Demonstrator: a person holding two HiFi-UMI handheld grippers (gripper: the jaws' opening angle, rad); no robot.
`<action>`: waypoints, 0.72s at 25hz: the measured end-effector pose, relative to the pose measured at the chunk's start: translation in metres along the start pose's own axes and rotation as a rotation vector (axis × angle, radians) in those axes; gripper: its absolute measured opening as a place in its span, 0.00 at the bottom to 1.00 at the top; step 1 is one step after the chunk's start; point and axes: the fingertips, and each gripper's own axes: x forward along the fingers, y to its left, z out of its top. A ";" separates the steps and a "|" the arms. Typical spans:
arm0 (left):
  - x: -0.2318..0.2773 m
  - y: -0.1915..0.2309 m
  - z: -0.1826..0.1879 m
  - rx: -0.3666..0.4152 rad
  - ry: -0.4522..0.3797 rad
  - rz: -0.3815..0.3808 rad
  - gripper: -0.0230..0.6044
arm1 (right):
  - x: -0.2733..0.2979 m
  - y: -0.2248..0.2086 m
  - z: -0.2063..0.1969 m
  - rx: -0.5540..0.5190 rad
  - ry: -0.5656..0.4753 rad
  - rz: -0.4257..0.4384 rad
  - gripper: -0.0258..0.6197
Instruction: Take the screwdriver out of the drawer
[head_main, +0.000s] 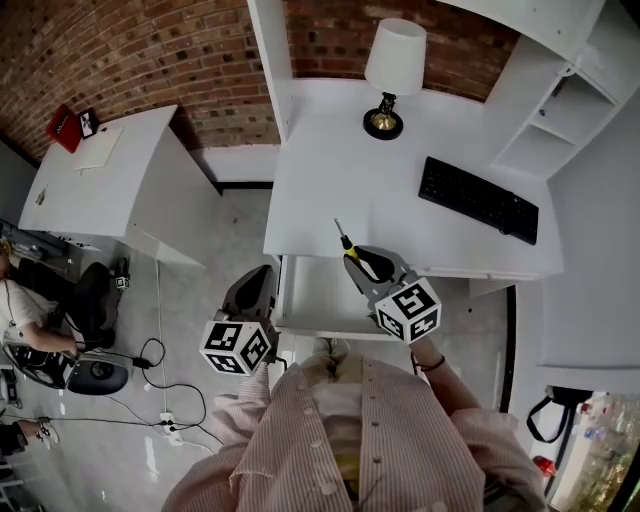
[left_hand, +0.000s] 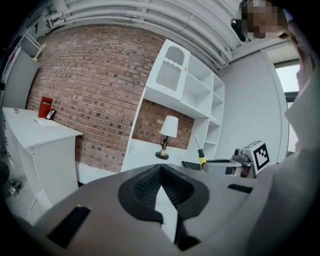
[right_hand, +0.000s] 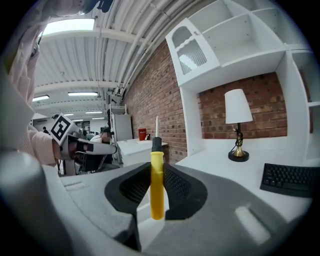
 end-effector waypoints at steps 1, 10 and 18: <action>0.000 -0.001 0.004 0.003 -0.009 0.000 0.03 | -0.003 -0.002 0.006 0.009 -0.017 -0.012 0.16; -0.002 -0.013 0.034 0.036 -0.079 -0.005 0.03 | -0.034 -0.021 0.040 0.141 -0.174 -0.079 0.16; -0.007 -0.021 0.059 0.083 -0.136 -0.002 0.03 | -0.062 -0.038 0.060 0.188 -0.278 -0.112 0.16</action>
